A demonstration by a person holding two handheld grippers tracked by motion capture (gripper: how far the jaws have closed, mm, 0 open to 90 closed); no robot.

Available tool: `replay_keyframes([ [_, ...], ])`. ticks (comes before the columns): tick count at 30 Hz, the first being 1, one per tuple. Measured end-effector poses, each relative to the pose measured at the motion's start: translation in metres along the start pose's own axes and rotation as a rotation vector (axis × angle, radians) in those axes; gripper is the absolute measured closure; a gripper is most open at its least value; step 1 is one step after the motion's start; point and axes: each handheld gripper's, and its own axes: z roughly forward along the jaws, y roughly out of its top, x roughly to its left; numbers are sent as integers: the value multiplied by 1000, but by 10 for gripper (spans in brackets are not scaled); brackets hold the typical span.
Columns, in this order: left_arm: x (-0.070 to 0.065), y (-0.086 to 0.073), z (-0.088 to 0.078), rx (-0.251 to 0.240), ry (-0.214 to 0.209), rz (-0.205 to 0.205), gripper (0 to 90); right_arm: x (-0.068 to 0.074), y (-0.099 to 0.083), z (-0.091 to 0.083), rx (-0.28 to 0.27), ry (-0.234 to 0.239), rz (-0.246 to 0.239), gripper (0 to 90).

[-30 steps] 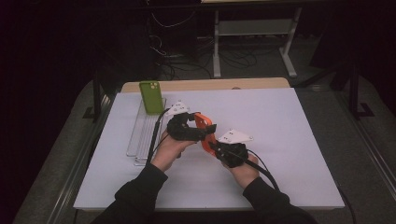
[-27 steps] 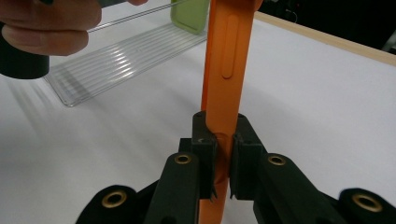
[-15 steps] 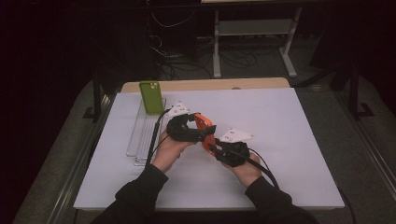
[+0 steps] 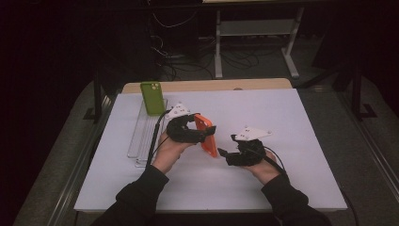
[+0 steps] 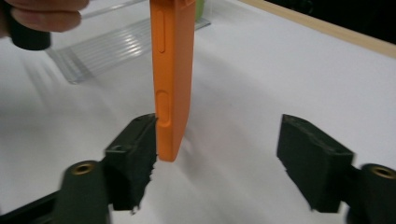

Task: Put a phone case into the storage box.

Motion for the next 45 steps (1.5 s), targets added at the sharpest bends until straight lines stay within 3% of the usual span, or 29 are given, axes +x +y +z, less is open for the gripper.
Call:
replay_keyframes([
  [5, 0, 0, -2, -13, 4, -4, 158, -11, -4, -6, -17, 27, 25, 130],
  [10, 2, 1, -5, -16, 9, 2, 157, -16, -11, -10, -37, 20, 4, 59],
  [13, 3, 2, -6, -16, 13, -1, 158, -20, -19, -12, -6, 30, 2, 6],
  [21, 6, 6, -11, -29, 36, 9, 158, -31, -41, -30, 9, -12, 19, 0],
  [22, 6, 7, -11, -28, 40, 4, 158, -33, -44, -32, 8, -23, -2, 0],
  [25, 8, 10, -14, -32, 49, 3, 158, -33, -51, -37, 16, -18, 19, 0],
  [30, 11, 18, -20, -34, 71, 18, 157, -33, -59, -41, 32, -20, 14, 0],
  [45, 45, 48, -50, -71, 188, 20, 157, -34, -65, -49, 23, -32, 21, 0],
])
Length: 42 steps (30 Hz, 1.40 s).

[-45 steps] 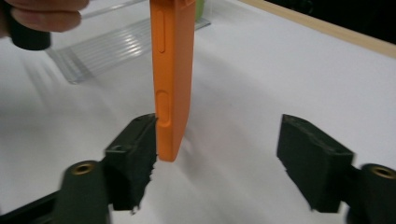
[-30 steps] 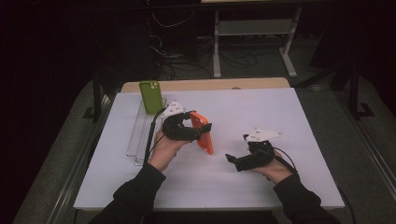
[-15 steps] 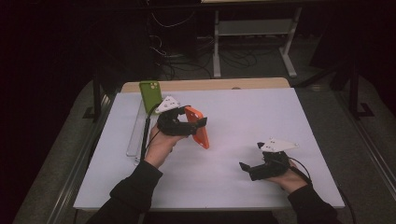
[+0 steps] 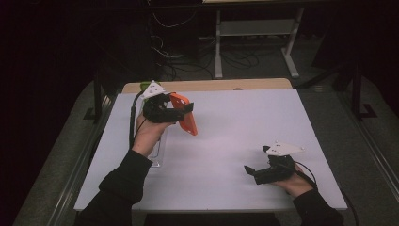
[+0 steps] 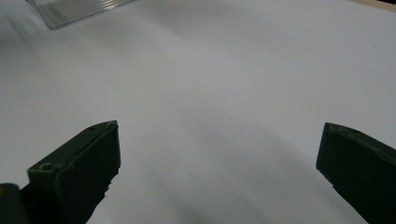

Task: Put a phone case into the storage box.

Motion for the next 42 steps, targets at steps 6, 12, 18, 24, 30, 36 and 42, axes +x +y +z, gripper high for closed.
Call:
replay_keyframes([
  [6, 18, 10, -10, -15, 51, -11, 157, -1, 0, 0, 2, -3, 2, 0],
  [12, 33, 21, -19, -36, 99, -11, 157, -1, 0, -1, 3, 6, 5, 0],
  [18, 47, 27, -24, -45, 166, -11, 157, -1, 1, -2, -8, 2, -9, 0],
  [24, 61, 28, -21, -18, 267, 17, 157, -1, 1, -2, -5, 4, 5, 0],
  [30, 79, 26, -17, -3, 345, -10, 156, -2, 1, -3, -17, 2, -4, 0],
  [36, 88, 23, -10, 9, 449, -43, 155, -2, 1, -3, -17, 5, 4, 0],
  [42, 94, 17, 1, 44, 485, -59, 153, -2, 3, -5, -28, 12, 15, 0],
])
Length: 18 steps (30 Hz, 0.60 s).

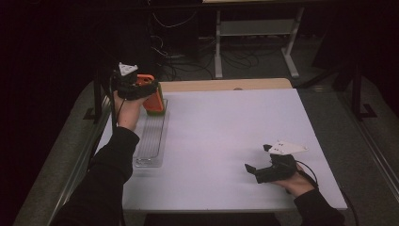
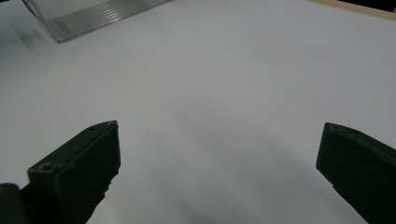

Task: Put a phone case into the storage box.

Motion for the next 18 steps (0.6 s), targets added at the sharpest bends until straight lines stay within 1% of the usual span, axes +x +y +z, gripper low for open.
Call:
replay_keyframes([
  [2, 0, -1, 3, 11, 13, 6, 153, 0, 0, 0, -6, 2, 4, 0],
  [3, 0, -2, 6, 14, 14, -5, 153, 0, 0, 0, -8, 1, 2, 0],
  [5, -1, -4, 8, 18, 30, -1, 152, 0, 0, -1, -8, 3, 3, 0],
  [7, -2, -6, 11, 21, 40, -9, 152, 0, 0, -1, -9, 4, 4, 0],
  [8, -1, -7, 13, 25, 46, 1, 151, 0, 0, -1, -9, 5, 5, 0],
  [10, -1, -10, 16, 42, 59, -2, 152, 0, 1, -1, -9, 7, 6, 0],
  [11, -1, -11, 18, 39, 65, -5, 151, 0, 1, -1, -9, 7, 6, 0],
  [12, -1, -12, 19, 46, 65, -6, 151, 0, 1, -1, -9, 7, 5, 0],
  [15, -1, -17, 25, 40, 69, -30, 151, 0, 1, -1, -9, 8, 5, 0],
  [17, -1, -21, 28, 48, 87, -23, 150, 0, 1, -1, -9, 9, 5, 0],
  [18, -1, -23, 30, 51, 94, -33, 149, 0, 1, -1, -9, 8, 4, 0],
])
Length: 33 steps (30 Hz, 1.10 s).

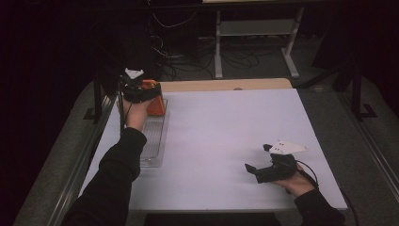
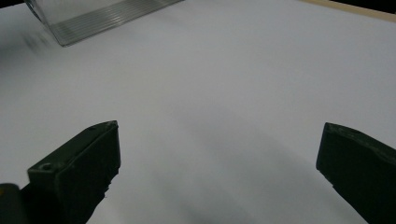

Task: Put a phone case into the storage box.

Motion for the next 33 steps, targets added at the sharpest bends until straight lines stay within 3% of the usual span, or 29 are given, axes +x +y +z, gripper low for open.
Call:
replay_keyframes([
  [5, 1, -8, 8, 14, 14, -14, 148, 0, 0, 0, 1, 1, 1, 0],
  [7, 3, -10, 9, 36, 17, 4, 148, 0, 0, 0, 0, 1, 1, 0],
  [13, 3, -15, 15, 16, 24, -23, 145, 0, 0, 0, 1, 2, 1, 0],
  [18, 1, -19, 20, 33, 30, -17, 143, 0, 0, 0, 1, 2, 0, 0],
  [23, -1, -21, 22, 32, 43, 23, 141, 0, 0, 0, 1, 3, 0, 0],
  [33, -1, -22, 25, 28, 58, 24, 87, 0, 0, 0, 0, 8, 5, 0],
])
